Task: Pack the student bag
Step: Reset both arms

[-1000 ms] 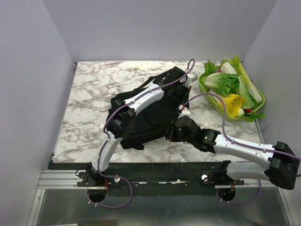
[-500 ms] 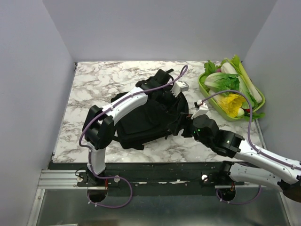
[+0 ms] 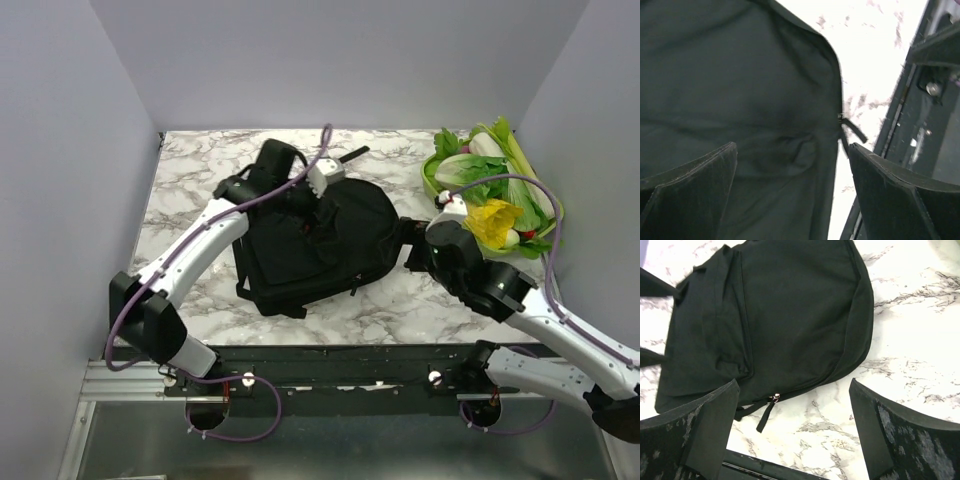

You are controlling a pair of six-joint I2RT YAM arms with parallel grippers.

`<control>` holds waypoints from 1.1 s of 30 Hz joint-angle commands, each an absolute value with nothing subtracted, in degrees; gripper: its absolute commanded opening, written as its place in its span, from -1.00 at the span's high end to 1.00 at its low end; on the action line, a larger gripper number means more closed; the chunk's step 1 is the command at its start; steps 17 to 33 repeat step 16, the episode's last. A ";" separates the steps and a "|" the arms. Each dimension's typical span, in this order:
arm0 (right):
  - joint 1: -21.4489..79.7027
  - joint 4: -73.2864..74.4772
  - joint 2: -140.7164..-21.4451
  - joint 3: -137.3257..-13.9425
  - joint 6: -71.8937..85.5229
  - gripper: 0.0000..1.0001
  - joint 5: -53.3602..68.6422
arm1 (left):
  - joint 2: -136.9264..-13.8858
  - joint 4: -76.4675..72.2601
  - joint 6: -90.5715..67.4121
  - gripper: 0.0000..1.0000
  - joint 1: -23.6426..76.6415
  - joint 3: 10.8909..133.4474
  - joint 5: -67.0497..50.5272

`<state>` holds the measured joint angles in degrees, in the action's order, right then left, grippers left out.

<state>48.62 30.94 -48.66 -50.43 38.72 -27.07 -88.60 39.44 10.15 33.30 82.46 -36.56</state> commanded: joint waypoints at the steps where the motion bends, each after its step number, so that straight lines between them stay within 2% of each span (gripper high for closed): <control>1: 48.34 32.26 -52.99 -54.49 33.40 -1.00 -24.61 | -82.53 38.04 7.47 -0.97 26.38 80.33 -33.49; 8: 48.34 30.41 -55.11 -55.46 31.55 -1.00 -22.76 | -83.67 48.06 6.85 -0.97 17.24 82.17 -37.19; 11: 48.34 30.06 -54.67 -54.58 31.73 -1.00 -22.15 | -83.59 47.39 5.89 -0.97 14.78 80.96 -36.74; 16: 48.43 30.67 -53.62 -53.35 31.64 -1.00 -21.27 | -79.28 41.84 3.87 -0.97 14.06 77.08 -32.26; 33: 48.43 30.67 -53.62 -53.35 31.64 -1.00 -21.27 | -79.28 41.84 3.87 -0.97 14.06 77.08 -32.26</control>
